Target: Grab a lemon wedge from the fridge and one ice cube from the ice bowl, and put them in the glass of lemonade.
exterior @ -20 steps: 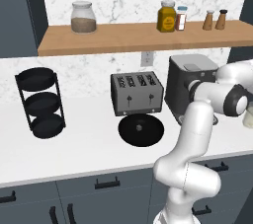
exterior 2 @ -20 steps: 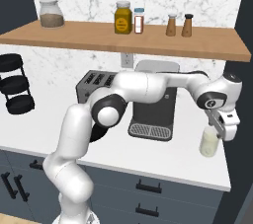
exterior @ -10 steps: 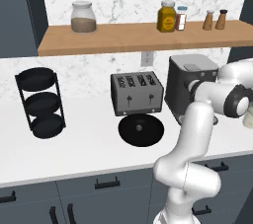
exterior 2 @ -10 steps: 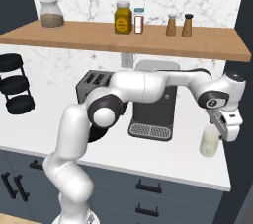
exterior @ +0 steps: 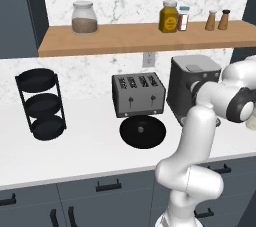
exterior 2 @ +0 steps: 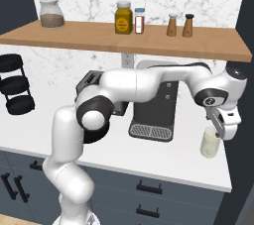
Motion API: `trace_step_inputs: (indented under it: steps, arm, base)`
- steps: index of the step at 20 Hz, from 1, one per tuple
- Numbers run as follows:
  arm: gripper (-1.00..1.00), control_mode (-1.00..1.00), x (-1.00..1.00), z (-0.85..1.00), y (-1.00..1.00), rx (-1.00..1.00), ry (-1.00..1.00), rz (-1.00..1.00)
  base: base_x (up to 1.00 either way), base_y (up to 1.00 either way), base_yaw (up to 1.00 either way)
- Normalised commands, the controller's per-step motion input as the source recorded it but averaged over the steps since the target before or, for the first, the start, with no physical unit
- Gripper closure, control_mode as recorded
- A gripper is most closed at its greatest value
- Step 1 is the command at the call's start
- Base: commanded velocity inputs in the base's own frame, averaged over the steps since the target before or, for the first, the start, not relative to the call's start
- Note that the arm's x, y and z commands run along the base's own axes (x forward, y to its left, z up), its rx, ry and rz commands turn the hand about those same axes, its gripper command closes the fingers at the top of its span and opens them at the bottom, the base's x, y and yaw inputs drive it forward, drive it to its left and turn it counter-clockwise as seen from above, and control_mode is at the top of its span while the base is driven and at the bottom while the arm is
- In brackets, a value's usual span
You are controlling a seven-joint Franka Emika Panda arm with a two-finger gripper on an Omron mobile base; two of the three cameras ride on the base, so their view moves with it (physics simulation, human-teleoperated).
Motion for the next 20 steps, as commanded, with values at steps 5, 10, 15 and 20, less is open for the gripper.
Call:
trace_step_inputs:
  steps: [5, 10, 15, 20]
  arm:
    - [-1.0, -1.0, -0.14, 0.0, 0.17, 0.0, -0.02, 0.0]
    - [-1.0, -1.0, -0.15, 0.0, 0.24, 0.0, -0.03, 0.0]
    - [-1.0, -1.0, -0.08, 0.01, 0.26, 0.0, -0.03, 0.0]
    - [-1.0, -1.0, 0.0, 0.04, 0.15, 0.0, 0.0, 0.0]
  base:
    - [0.0, 0.0, 0.0]
    - [0.0, 0.0, 0.0]
    - [0.0, 0.0, 0.0]
    - [0.0, 0.0, 0.0]
